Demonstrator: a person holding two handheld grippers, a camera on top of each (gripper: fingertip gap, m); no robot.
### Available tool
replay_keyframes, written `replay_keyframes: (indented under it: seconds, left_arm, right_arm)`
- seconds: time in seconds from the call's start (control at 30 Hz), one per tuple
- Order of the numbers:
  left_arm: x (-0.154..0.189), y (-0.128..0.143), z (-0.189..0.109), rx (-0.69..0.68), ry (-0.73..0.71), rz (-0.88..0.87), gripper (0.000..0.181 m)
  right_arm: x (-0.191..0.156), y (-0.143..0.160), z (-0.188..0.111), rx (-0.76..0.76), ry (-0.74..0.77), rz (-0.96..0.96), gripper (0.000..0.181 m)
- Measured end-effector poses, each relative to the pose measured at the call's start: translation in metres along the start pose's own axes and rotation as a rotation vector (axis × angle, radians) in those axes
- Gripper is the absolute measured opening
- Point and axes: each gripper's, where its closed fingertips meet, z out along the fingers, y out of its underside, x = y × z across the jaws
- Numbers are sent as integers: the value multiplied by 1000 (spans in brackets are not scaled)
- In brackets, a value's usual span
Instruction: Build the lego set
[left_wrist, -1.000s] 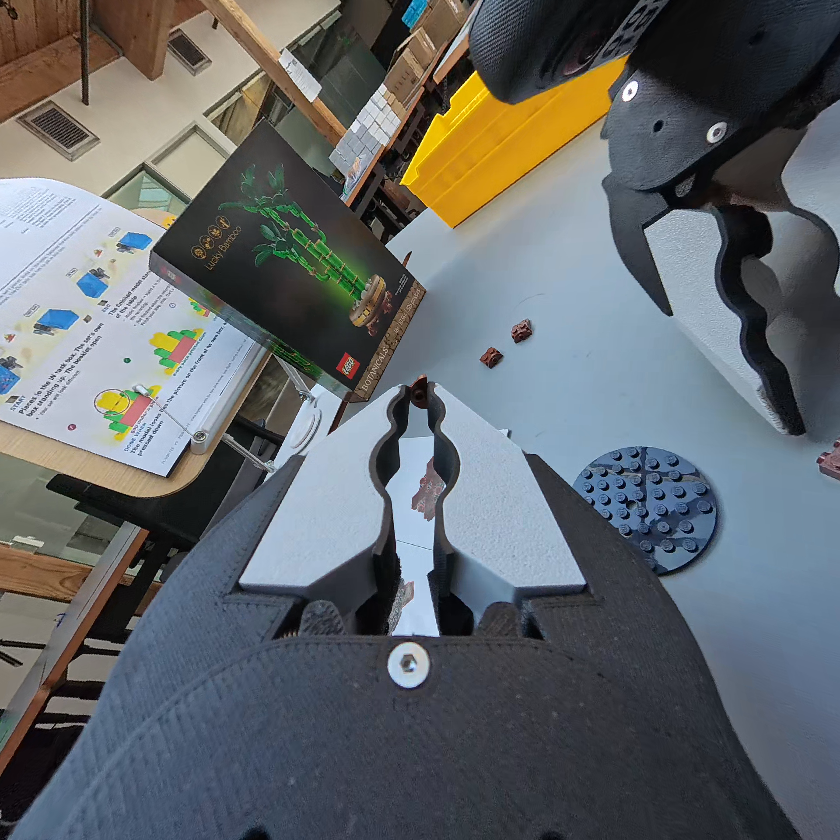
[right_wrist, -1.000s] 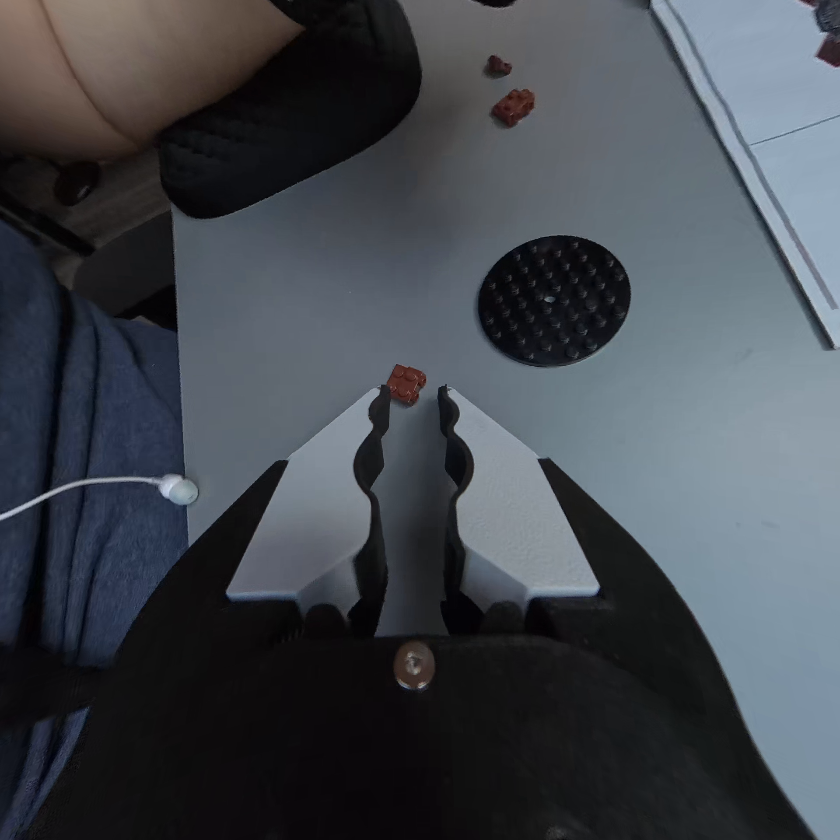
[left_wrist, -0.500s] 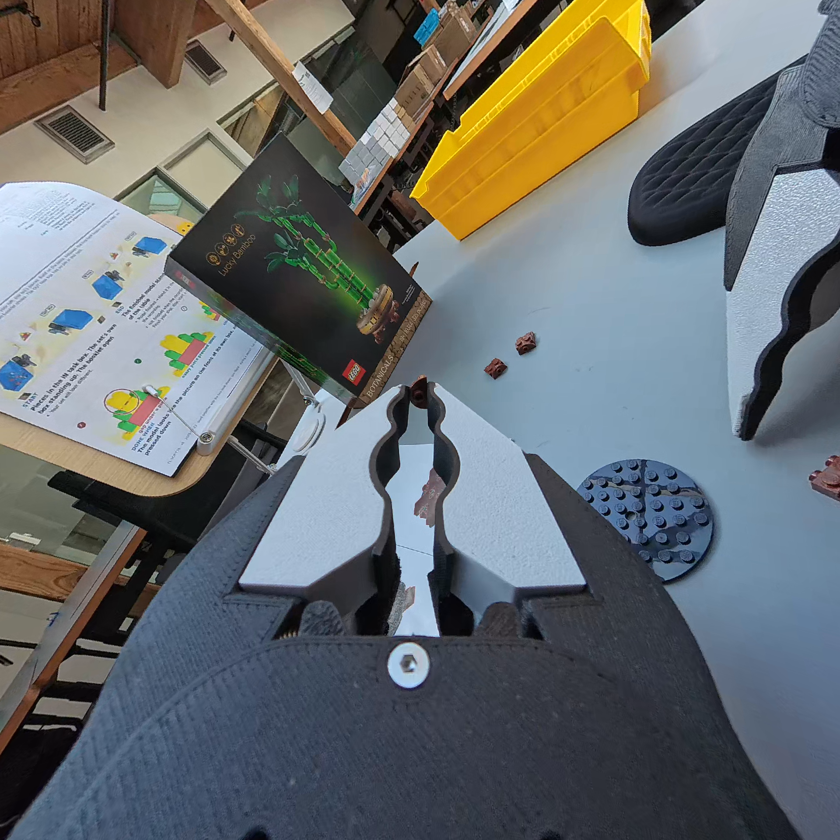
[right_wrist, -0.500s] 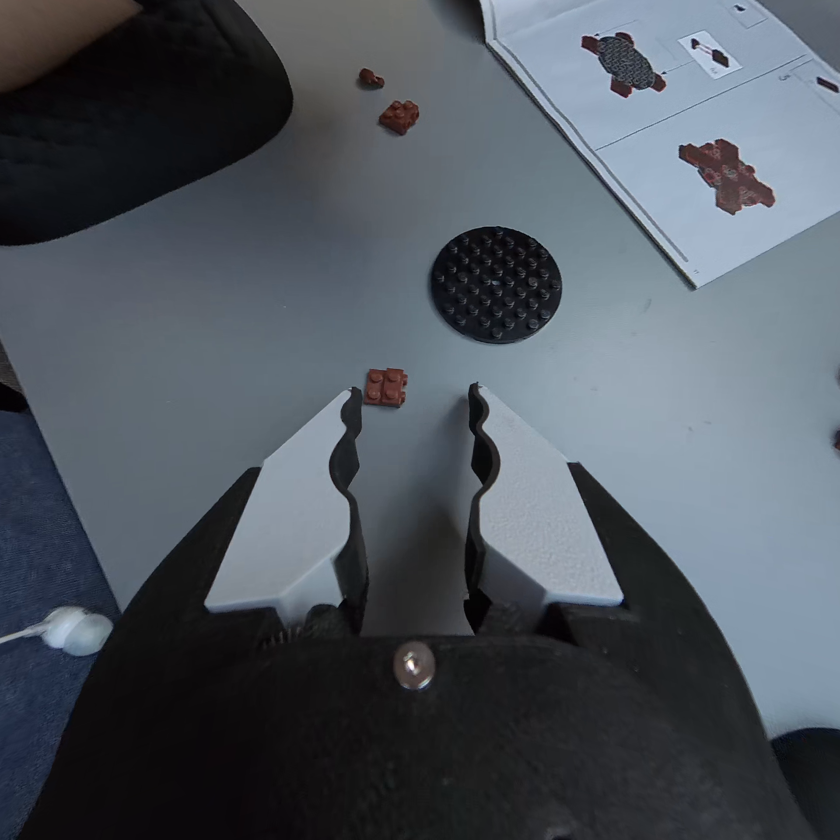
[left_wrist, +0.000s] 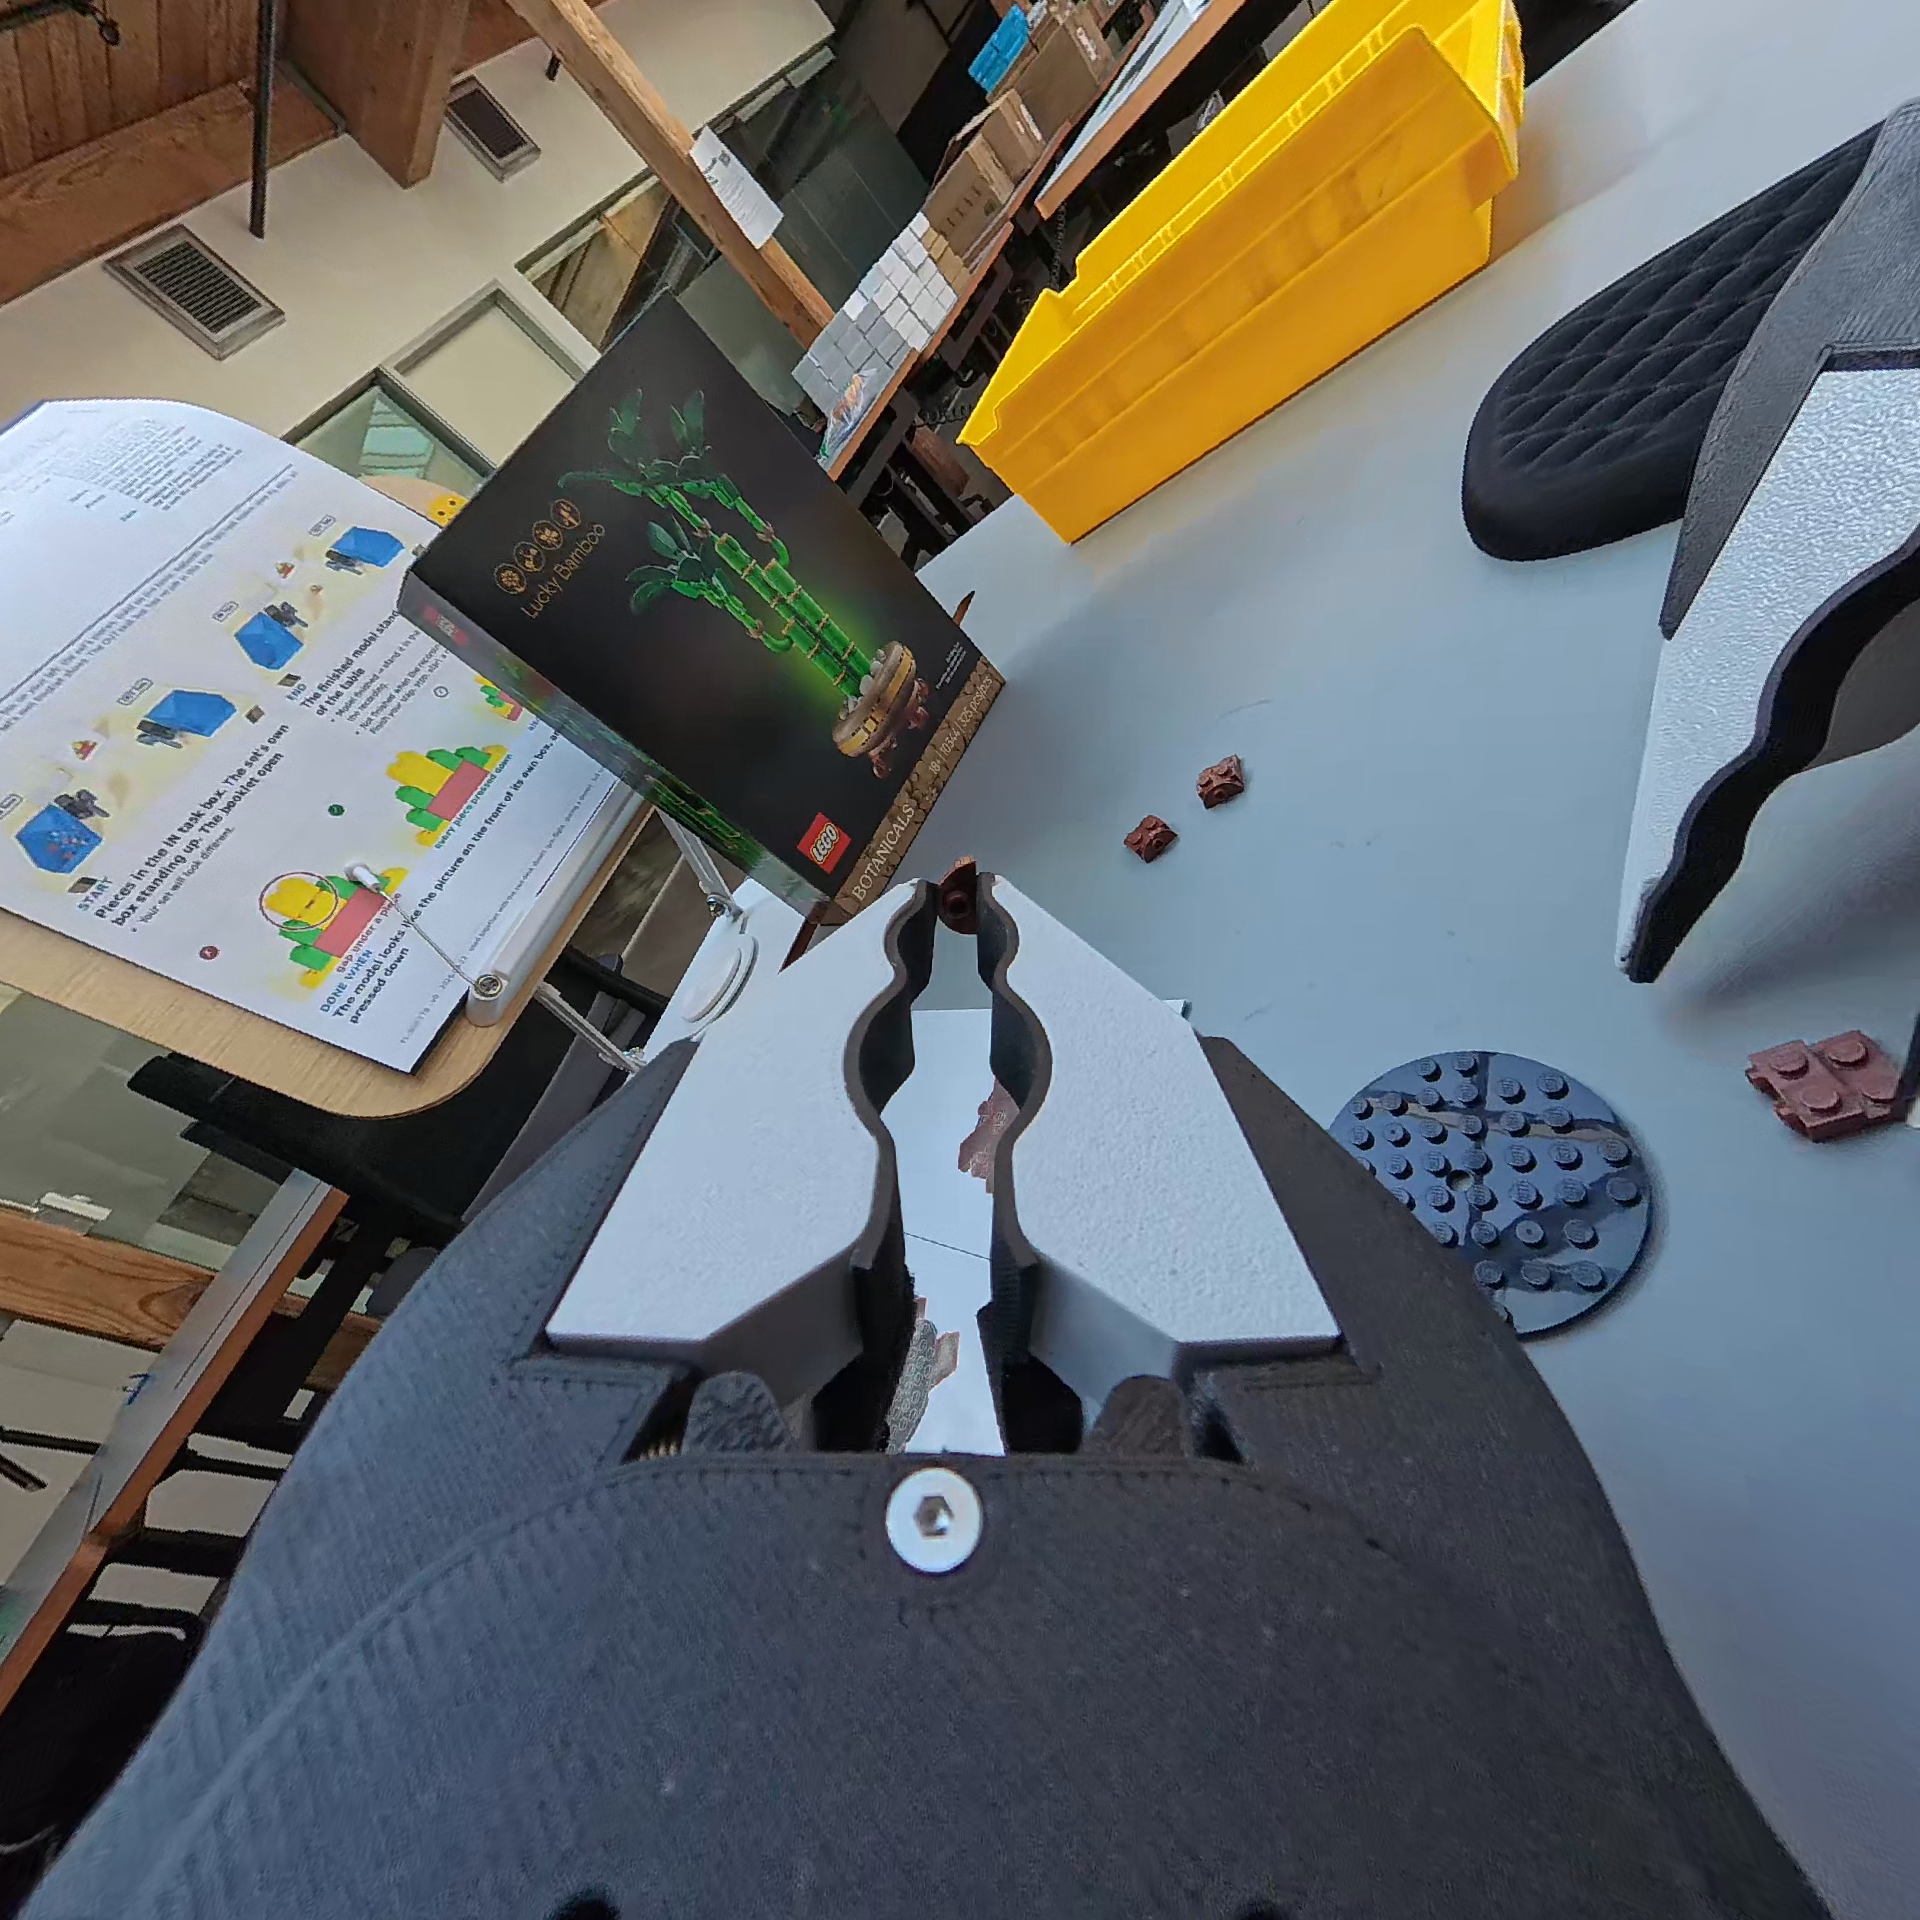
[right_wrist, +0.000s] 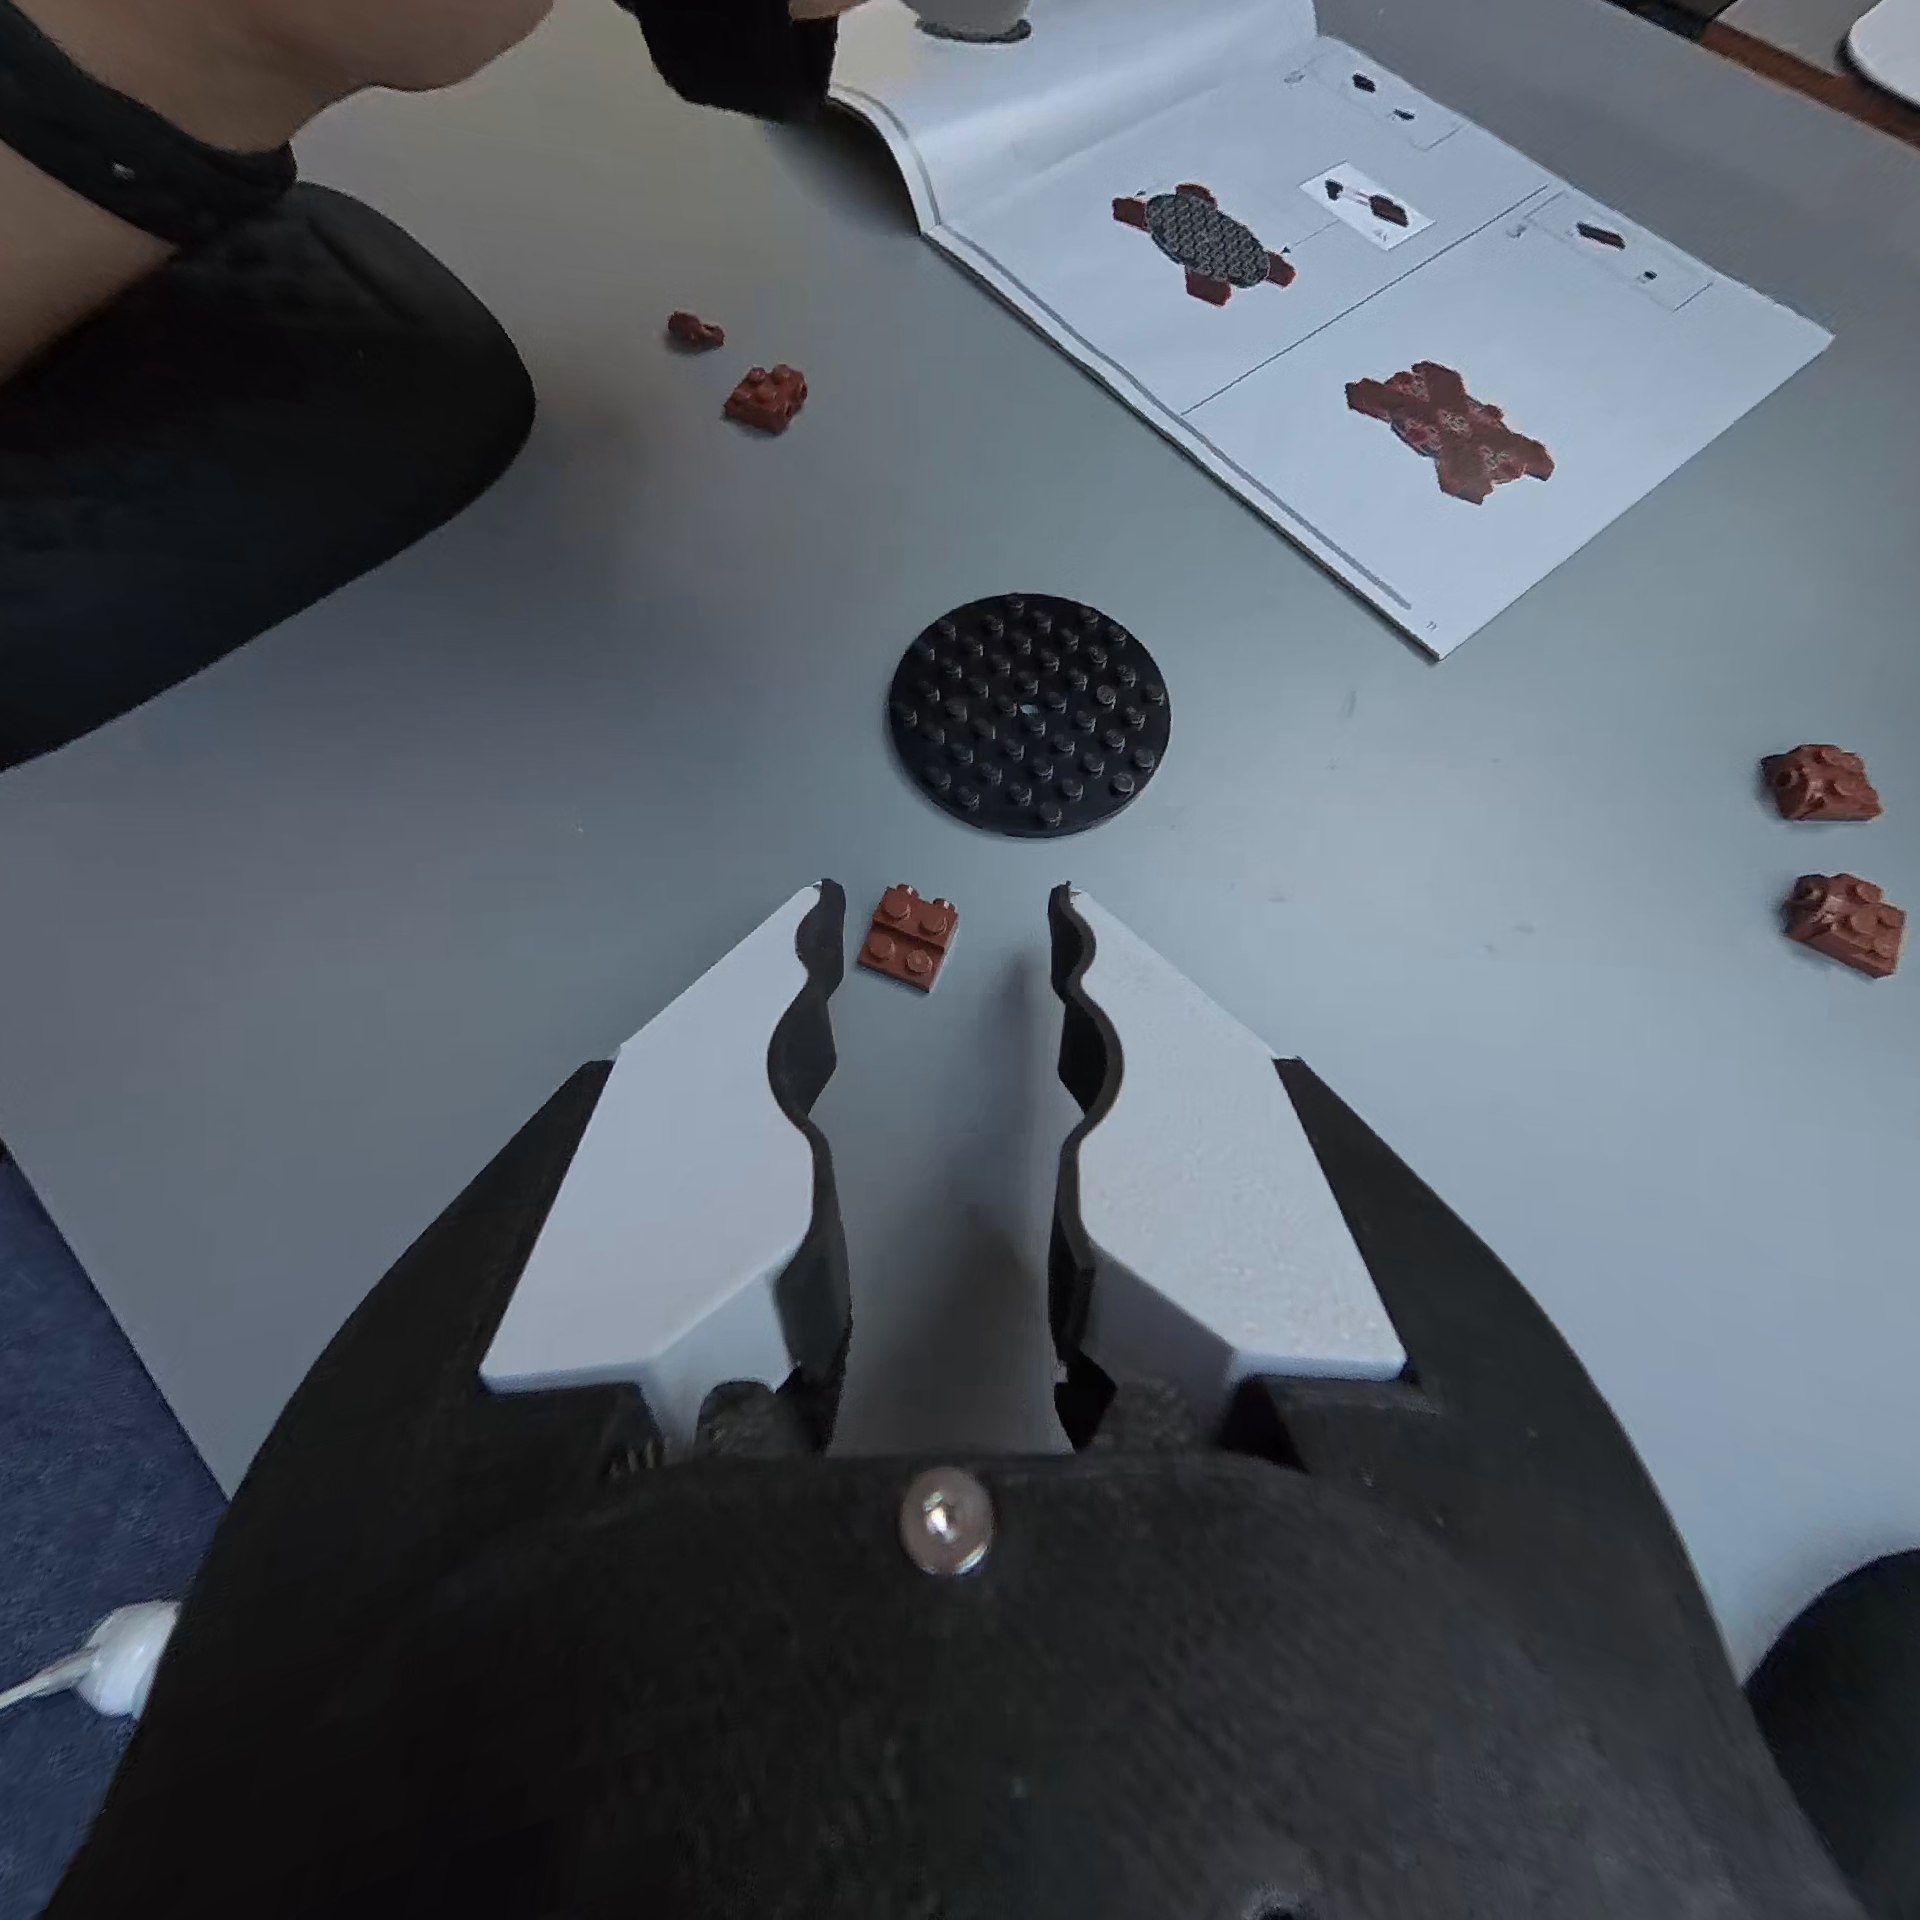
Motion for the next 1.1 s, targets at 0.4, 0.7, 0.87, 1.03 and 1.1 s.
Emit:
replay_keyframes:
  seconds: [0.4,0.7,0.87,1.03,1.1]
  left_arm:
    - [11,2,-2,15,72,9,6]
    - [57,-10,-9,75,313,65,6]
    - [73,-34,-15,159,368,83,6]
    - [81,-64,-27,288,442,-10,6]
    - [83,-70,-30,311,457,-19,5]
  right_arm:
    - [3,12,7,-76,-47,-40,25]
    - [7,3,-6,-22,-276,-18,15]
    - [10,-40,-53,134,-562,110,15]
    - [13,-65,-91,144,-924,175,15]
    - [11,-67,-95,97,-1049,167,15]
